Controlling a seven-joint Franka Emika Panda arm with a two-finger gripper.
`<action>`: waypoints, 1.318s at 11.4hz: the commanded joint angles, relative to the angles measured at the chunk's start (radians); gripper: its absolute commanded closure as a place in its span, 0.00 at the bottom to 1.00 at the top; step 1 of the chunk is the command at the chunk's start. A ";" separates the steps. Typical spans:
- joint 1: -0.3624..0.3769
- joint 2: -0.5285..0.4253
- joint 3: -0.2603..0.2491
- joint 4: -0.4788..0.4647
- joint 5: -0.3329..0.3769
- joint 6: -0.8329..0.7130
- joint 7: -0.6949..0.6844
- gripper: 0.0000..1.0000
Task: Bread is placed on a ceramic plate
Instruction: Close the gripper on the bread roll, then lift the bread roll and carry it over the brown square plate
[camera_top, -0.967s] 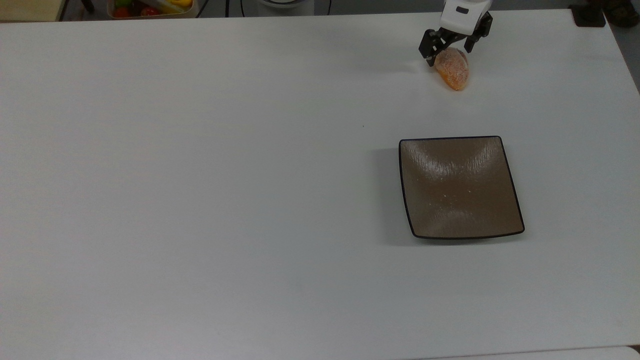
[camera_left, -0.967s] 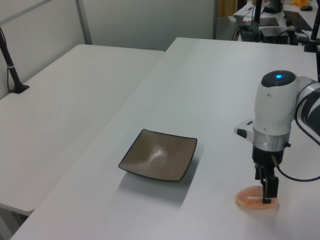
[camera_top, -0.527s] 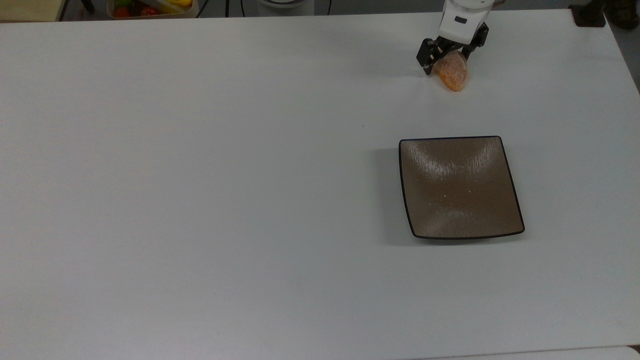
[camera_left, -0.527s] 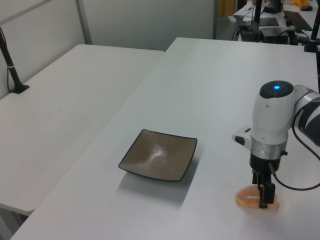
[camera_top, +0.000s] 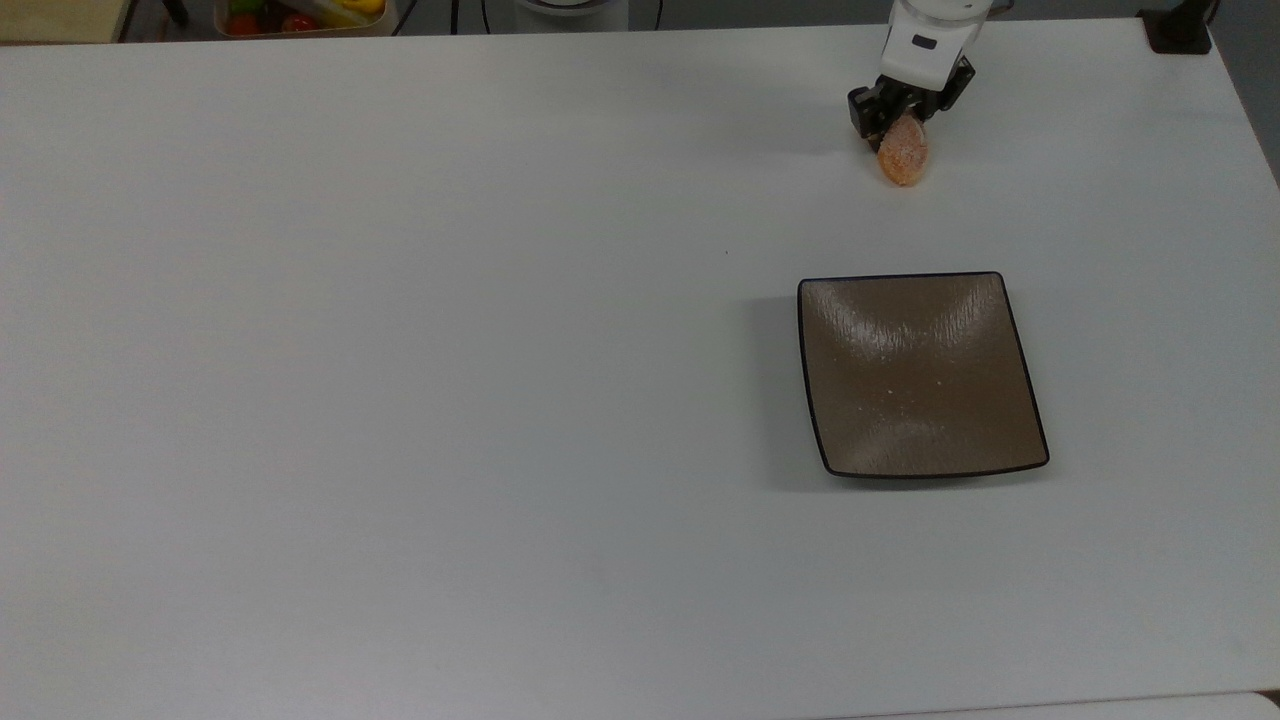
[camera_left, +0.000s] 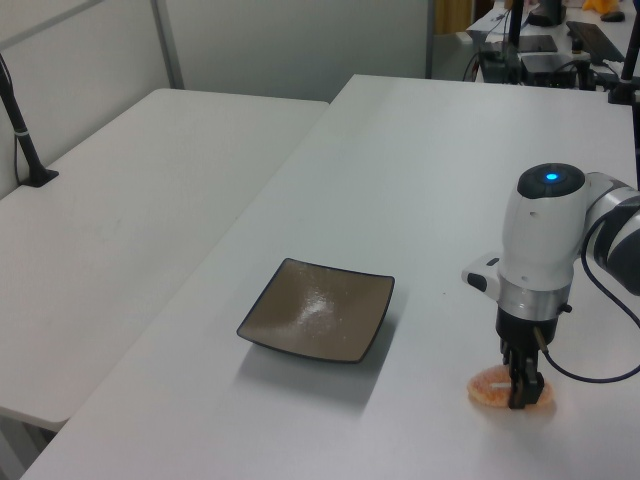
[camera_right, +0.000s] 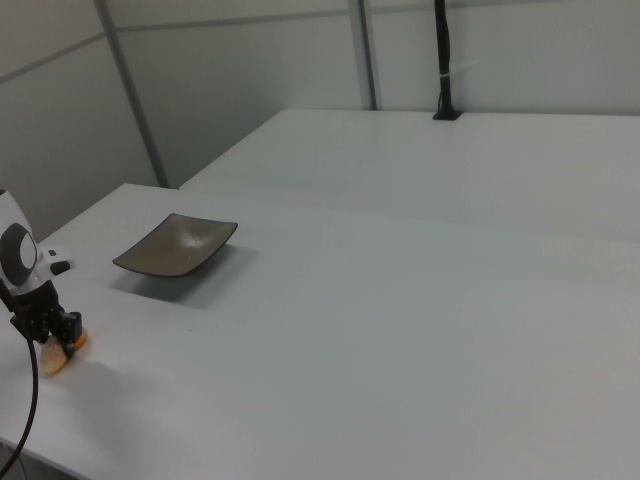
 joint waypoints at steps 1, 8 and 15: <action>0.004 -0.004 -0.002 0.008 -0.009 0.009 0.031 0.91; -0.030 -0.032 -0.007 0.136 -0.006 -0.125 0.025 0.99; -0.069 0.057 -0.163 0.494 -0.003 -0.238 -0.053 0.99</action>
